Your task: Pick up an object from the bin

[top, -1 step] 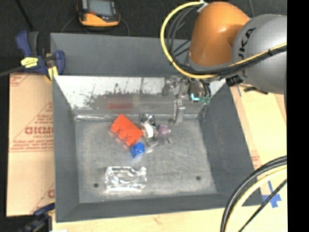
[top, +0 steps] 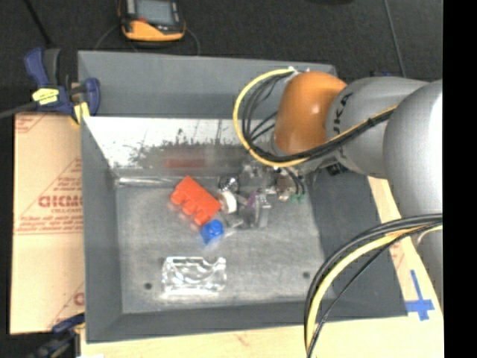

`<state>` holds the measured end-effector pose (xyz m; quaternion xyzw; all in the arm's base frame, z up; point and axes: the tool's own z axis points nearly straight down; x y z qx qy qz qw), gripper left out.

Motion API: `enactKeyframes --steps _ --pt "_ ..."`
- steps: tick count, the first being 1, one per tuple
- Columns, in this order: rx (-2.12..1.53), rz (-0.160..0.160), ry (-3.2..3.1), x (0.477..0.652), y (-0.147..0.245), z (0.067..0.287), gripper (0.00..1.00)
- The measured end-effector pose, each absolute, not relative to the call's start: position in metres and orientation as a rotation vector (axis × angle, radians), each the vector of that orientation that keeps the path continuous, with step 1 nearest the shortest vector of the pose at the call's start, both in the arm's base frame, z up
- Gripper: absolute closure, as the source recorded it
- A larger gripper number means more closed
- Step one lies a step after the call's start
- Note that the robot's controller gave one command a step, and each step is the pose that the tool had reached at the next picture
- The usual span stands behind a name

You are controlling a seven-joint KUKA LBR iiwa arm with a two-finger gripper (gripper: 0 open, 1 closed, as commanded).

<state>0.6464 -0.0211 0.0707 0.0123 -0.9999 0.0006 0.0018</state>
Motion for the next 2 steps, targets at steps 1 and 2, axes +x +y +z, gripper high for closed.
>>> enactKeyframes --steps 1,2 --pt "0.039 0.002 -3.149 0.650 -0.021 0.077 1.00" --pt "0.083 0.002 -3.146 0.616 -0.013 0.128 1.00"
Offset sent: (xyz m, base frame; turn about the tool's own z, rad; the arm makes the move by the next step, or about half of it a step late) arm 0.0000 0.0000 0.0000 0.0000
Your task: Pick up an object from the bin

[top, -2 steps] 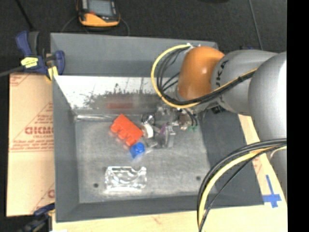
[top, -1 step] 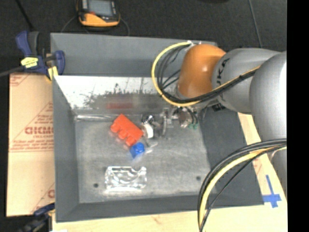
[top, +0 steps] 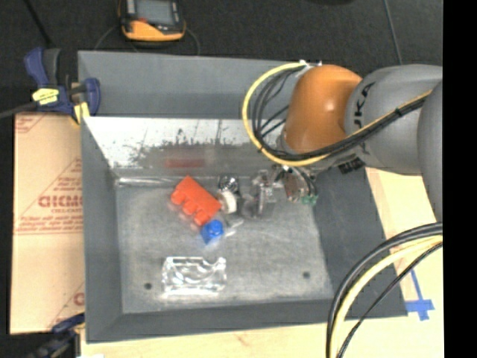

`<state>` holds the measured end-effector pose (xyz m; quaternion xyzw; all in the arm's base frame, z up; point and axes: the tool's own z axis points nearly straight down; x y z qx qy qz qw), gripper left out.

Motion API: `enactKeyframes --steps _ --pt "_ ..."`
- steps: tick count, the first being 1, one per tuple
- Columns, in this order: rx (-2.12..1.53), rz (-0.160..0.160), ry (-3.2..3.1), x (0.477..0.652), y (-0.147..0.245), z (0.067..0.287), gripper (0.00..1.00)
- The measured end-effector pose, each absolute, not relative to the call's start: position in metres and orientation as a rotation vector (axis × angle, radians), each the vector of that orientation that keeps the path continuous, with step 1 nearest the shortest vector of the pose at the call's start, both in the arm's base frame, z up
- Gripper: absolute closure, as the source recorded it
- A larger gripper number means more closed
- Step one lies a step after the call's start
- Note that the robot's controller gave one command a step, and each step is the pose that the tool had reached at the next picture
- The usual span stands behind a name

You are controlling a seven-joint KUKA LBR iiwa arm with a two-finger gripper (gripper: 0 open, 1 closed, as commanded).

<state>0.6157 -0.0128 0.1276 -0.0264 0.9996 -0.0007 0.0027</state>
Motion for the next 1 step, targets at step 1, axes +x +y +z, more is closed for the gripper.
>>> enactKeyframes --steps 1 --pt "-0.132 -0.004 3.124 0.6198 -0.0154 0.2696 1.00"
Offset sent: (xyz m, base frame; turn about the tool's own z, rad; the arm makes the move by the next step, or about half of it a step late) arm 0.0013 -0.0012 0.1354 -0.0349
